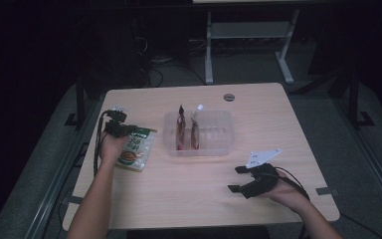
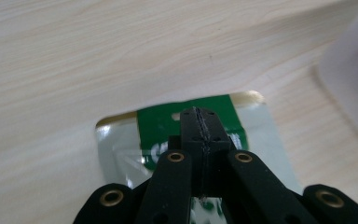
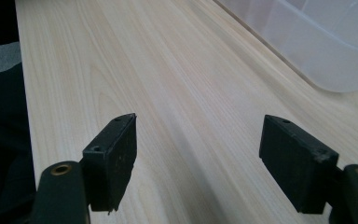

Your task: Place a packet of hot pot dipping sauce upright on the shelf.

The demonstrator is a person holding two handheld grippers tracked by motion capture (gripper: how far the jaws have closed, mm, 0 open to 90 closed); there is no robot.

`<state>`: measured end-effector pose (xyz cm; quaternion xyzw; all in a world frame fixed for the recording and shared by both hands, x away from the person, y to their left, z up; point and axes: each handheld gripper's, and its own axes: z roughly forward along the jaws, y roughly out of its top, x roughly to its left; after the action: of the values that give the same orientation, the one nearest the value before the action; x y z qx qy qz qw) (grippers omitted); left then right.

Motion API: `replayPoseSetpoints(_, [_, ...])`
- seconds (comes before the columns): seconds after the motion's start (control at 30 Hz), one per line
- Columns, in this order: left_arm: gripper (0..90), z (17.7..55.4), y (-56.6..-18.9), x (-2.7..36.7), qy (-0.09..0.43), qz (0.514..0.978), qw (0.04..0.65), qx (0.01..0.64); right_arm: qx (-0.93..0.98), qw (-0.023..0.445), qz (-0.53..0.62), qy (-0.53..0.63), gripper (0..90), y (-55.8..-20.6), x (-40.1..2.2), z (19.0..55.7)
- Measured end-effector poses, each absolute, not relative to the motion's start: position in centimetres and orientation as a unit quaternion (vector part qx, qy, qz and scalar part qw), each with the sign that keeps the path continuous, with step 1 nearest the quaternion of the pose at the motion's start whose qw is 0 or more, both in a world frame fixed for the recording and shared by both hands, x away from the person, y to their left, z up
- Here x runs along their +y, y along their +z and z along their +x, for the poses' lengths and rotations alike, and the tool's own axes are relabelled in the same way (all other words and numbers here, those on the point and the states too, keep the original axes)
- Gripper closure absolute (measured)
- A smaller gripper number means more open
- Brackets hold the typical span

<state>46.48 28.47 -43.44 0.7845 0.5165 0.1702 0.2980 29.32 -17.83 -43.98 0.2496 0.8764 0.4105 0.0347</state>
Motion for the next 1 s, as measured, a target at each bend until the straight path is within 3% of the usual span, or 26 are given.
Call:
replayPoseSetpoints(0.43, [89.7,48.8,-45.7,27.6,0.158,0.784,0.285,0.528,0.878,0.033,0.246,0.410,26.9,-44.1,-17.4,29.4])
replayPoseSetpoints(1.0, [89.9,46.8,-45.6,26.1,0.105,0.811,0.297,0.493,0.878,0.036,0.243,0.411,26.8,-44.0,-17.3,29.4])
